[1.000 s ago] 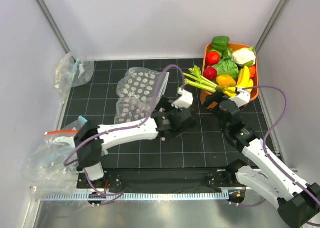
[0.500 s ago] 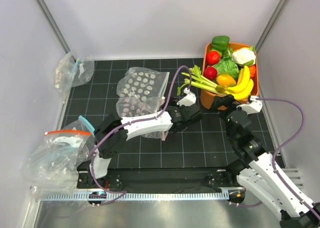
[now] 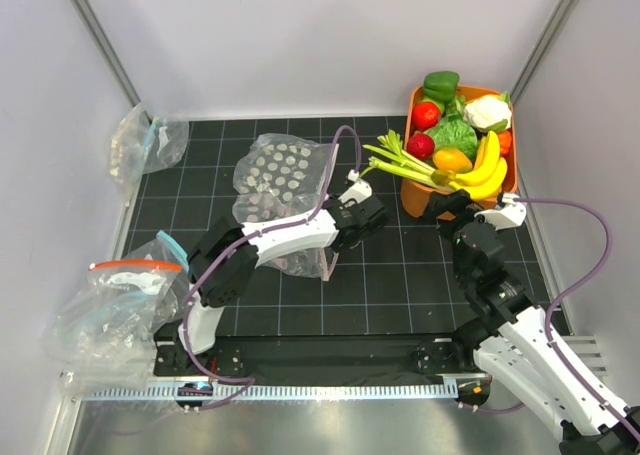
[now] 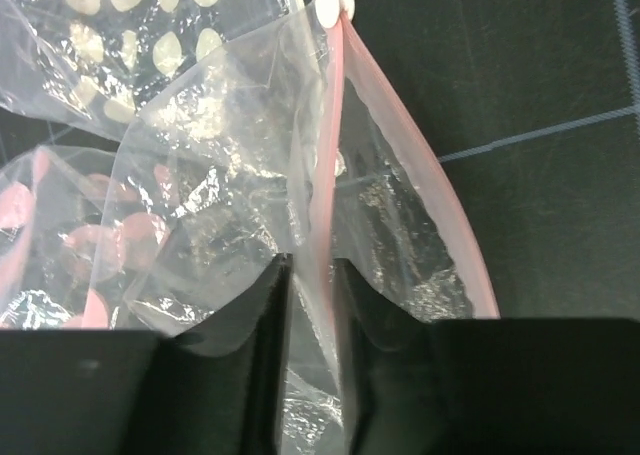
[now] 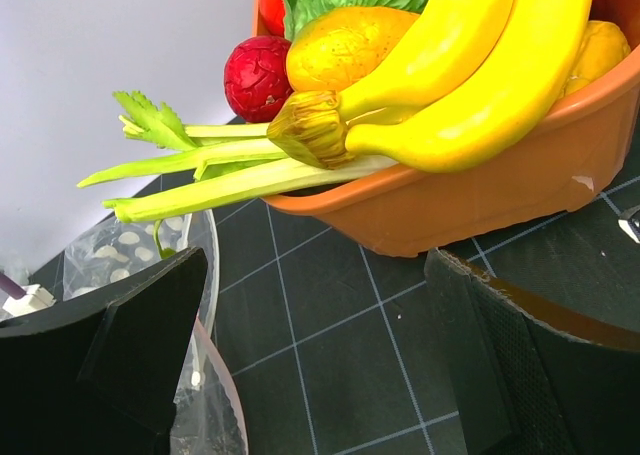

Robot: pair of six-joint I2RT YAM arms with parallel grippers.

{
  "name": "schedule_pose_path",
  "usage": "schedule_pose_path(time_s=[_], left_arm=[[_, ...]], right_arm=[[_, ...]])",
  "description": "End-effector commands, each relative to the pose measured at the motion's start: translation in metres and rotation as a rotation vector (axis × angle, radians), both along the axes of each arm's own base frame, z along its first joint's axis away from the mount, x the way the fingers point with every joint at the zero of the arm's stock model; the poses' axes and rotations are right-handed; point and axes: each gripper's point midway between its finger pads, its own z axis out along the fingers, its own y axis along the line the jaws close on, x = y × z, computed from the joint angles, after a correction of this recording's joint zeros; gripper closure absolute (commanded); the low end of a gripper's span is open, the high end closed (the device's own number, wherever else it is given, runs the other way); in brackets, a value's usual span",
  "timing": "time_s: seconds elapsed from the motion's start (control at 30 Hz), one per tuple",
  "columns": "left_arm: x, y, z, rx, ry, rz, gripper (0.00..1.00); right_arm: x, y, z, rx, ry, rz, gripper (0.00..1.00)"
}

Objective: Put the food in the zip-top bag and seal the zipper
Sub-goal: Pick up the zipper food storage bag at the center of the board.

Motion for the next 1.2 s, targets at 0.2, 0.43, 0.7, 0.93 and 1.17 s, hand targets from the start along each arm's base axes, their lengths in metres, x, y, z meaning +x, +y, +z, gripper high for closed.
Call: schedule_pose_path(time_s=[0.2,0.43,0.7,0.93,1.17], left_arm=[[0.000,0.012,0.010,-0.001,-0.003,0.012,1.00],[-0.009,0.018,0.054,-0.168,-0.067,-0.009,1.00],[-0.020,0.026,0.104,-0.454,-0.160,-0.045,1.00],[-0.025,0.048,0.132,-0.624,-0.248,-0.012,1.00],[-0.033,0.060,0.154,-0.721,-0.319,-0.007,1.00]], right_arm=[[0.005,0.001,0.013,0.018,-0.042,-0.007,0.00],[0.008,0.019,0.021,-0.025,-0.064,0.105,0.01],[0.004,0.035,0.044,-0.145,-0.105,0.241,0.01],[0.006,0.045,0.050,-0.179,-0.094,0.299,0.01],[0.006,-0.014,0.052,-0.180,0.010,-0.048,0.00]])
